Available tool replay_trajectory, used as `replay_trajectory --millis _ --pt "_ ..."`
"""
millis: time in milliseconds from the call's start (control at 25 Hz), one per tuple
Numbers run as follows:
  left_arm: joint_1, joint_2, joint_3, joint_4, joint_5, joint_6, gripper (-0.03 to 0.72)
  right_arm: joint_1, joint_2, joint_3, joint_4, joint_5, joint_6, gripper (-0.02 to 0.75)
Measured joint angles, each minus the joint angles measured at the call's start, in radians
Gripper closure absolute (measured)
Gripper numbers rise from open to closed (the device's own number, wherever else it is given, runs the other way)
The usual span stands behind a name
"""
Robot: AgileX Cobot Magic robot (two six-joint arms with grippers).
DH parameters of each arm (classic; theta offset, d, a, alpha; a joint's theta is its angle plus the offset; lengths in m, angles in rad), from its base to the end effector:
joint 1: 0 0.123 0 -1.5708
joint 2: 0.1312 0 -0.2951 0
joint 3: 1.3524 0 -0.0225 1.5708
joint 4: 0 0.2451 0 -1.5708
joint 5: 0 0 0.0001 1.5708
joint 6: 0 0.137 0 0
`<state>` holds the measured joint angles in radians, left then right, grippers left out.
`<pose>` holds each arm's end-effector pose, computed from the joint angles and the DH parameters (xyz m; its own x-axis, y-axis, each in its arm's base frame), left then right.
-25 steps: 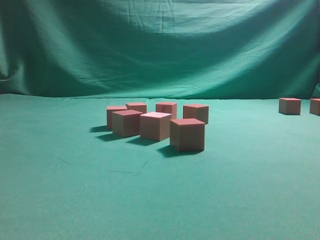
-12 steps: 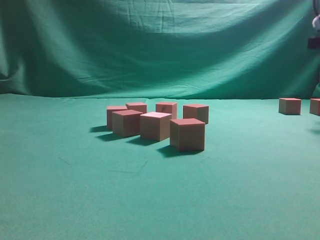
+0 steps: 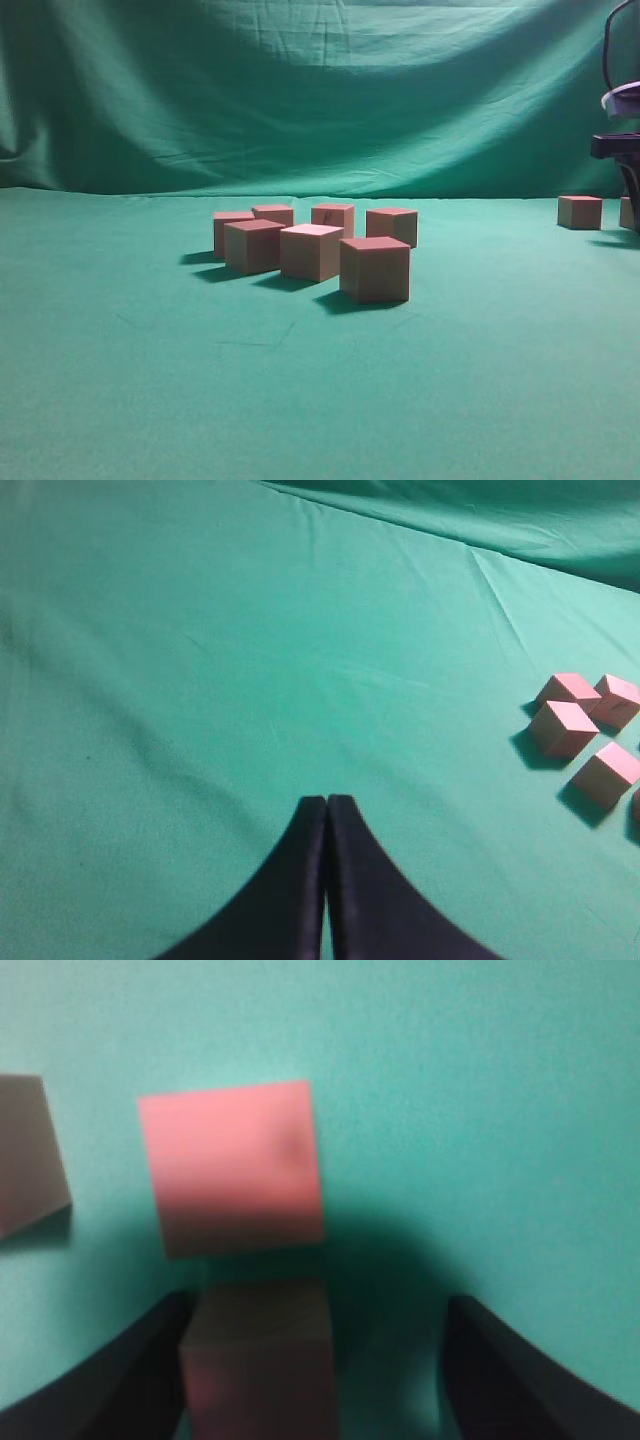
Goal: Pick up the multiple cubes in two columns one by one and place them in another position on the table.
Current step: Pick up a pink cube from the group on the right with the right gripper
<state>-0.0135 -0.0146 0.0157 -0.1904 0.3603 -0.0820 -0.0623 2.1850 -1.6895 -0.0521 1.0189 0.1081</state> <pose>0.0808 -0.0103 0.1645 -0.2761 -0.2532 -0.9272 0.0069 0.9641 -0.2654 0.4524 -0.0343 0.1277 -0.9790 0.1418 -0.1468 0.1480 0.9885 -0.0322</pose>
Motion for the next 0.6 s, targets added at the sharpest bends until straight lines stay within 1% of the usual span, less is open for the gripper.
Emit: replay_trajectory --millis 160,200,320,360,400,600 --pt "0.0 0.0 0.0 0.0 0.0 0.0 0.688 0.0 0.0 0.0 0.0 0.001 -0.005 0.262" --pt "0.0 0.0 0.0 0.0 0.0 0.0 0.688 0.0 0.0 -0.001 0.0 0.01 -0.004 0.328" --pt "0.0 0.0 0.0 0.0 0.0 0.0 0.688 0.0 0.0 -0.004 0.0 0.052 -0.006 0.468" --pt "0.0 0.0 0.0 0.0 0.0 0.0 0.688 0.0 0.0 -0.01 0.0 0.068 -0.006 0.479" --pt "0.0 0.0 0.0 0.0 0.0 0.0 0.688 0.0 0.0 -0.021 0.0 0.093 -0.006 0.465" --pt "0.0 0.0 0.0 0.0 0.0 0.0 0.688 0.011 -0.018 -0.092 0.0 0.187 -0.006 0.465"
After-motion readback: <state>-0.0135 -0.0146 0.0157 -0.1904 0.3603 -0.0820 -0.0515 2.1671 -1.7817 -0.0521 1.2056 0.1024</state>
